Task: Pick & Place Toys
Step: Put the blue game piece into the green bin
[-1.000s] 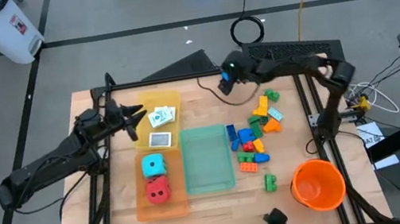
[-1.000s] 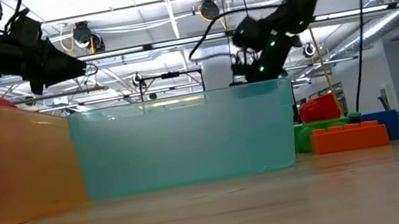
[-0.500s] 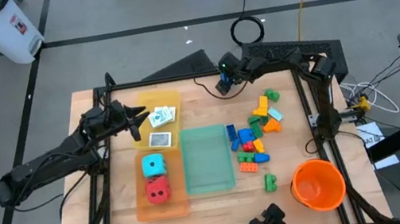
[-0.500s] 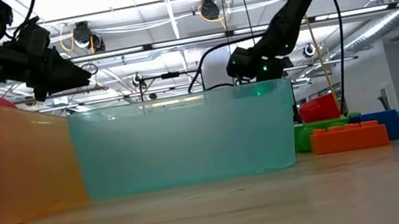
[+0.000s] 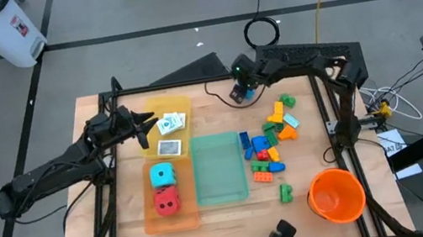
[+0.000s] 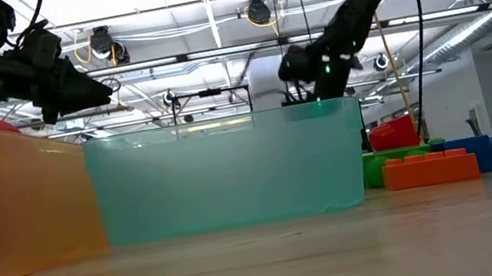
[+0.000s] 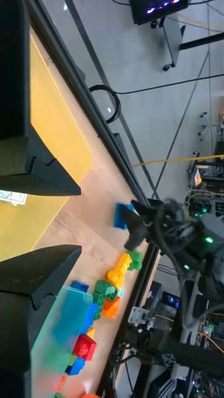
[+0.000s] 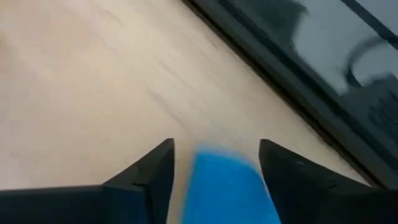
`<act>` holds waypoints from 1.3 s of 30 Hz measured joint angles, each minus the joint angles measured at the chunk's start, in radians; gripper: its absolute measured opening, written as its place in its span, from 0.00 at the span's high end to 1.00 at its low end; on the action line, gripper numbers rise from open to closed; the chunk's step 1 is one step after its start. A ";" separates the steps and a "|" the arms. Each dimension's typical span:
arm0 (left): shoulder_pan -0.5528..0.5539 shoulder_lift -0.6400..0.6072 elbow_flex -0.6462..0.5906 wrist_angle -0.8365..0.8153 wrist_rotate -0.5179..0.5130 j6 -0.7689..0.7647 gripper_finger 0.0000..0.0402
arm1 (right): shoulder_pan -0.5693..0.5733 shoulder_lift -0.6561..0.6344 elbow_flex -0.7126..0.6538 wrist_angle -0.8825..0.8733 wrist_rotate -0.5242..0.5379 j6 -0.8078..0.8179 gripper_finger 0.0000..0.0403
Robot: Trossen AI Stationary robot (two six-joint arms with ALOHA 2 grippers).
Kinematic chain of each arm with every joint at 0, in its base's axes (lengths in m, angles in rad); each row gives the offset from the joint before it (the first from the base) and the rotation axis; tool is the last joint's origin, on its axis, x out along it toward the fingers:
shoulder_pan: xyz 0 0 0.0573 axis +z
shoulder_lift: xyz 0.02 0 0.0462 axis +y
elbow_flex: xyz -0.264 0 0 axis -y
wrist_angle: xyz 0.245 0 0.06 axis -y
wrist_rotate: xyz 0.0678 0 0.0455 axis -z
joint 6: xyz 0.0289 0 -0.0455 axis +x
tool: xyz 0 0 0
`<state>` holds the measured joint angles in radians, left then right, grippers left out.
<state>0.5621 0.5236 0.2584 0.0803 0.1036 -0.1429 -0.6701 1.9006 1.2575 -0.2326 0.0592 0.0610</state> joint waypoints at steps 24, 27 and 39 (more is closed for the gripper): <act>-0.001 0.000 0.000 -0.002 0.001 -0.047 0.65 | -0.031 -0.194 -0.032 -0.170 -0.108 -0.069 0.35; 0.000 0.000 0.000 -0.002 0.001 -0.046 0.65 | -0.050 -0.192 -0.084 -0.142 -0.115 -0.101 0.21; -0.001 0.000 0.000 -0.002 0.000 -0.047 0.65 | -0.061 -0.059 -0.131 -0.044 -0.117 -0.069 0.09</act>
<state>0.5615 0.5236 0.2588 0.0788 0.1040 -0.1902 -0.7315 1.8418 1.1267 -0.2763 -0.0577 -0.0084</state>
